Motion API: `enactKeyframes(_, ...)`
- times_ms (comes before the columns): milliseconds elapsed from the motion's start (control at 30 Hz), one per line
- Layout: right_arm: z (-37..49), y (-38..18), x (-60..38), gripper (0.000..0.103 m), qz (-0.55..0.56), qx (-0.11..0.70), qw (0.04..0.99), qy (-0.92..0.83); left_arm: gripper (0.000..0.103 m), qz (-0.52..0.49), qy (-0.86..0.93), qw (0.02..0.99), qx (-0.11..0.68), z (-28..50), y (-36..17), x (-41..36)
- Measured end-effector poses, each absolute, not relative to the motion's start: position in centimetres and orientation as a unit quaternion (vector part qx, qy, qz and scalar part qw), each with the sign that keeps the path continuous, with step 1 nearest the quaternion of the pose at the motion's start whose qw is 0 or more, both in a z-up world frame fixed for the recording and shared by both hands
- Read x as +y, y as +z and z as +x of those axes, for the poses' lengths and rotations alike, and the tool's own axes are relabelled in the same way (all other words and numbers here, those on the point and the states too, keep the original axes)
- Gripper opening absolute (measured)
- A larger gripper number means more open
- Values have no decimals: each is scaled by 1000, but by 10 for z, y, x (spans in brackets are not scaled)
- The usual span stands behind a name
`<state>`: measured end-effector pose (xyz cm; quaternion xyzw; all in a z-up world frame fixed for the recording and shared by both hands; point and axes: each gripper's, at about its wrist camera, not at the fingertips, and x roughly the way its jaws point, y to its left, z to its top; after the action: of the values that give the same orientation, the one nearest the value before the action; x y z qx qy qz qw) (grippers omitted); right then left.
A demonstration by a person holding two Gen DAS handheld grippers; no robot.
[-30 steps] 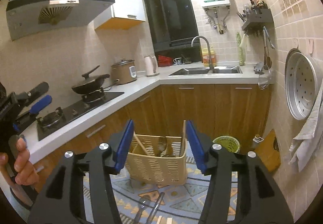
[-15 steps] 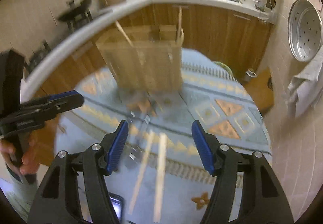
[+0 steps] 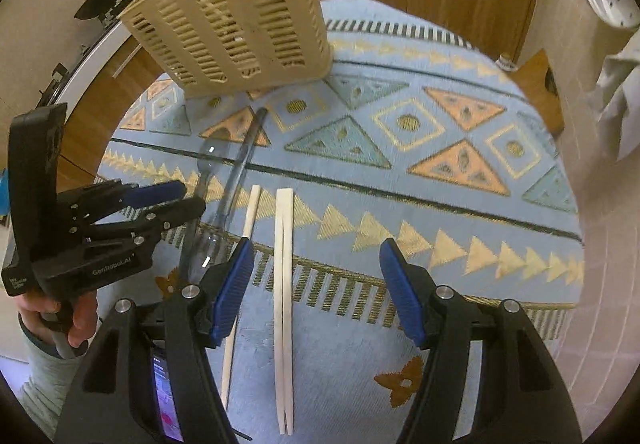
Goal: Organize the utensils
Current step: 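Grasp a clear plastic spoon with the left tool while the right tool grasps another clear spoon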
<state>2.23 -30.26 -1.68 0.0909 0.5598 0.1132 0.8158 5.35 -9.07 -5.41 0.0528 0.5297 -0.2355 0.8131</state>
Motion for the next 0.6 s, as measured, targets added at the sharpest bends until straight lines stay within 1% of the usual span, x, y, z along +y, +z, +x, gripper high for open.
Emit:
enactKeyframes(133,31,-23,-313,62,111,564,810,117,36,78,-221,815,531,59,-56,-110)
enactKeyframes(200,35,-25,-313,62,120,569,803,127,35,97,-212,817,528,57,-57,-116)
enactKeyframes(300,42,-24,-308,62,115,577,798,132,30,117,-203,822,520,55,-58,-120)
enactKeyframes(367,48,-21,-300,62,107,579,796,137,15,133,-190,825,516,55,-60,-124)
enactKeyframes(500,58,-13,-285,61,102,578,796,149,14,137,-198,825,512,57,-59,-119)
enactKeyframes(600,68,-9,-272,57,99,580,794,155,11,116,-212,824,512,58,-56,-104)
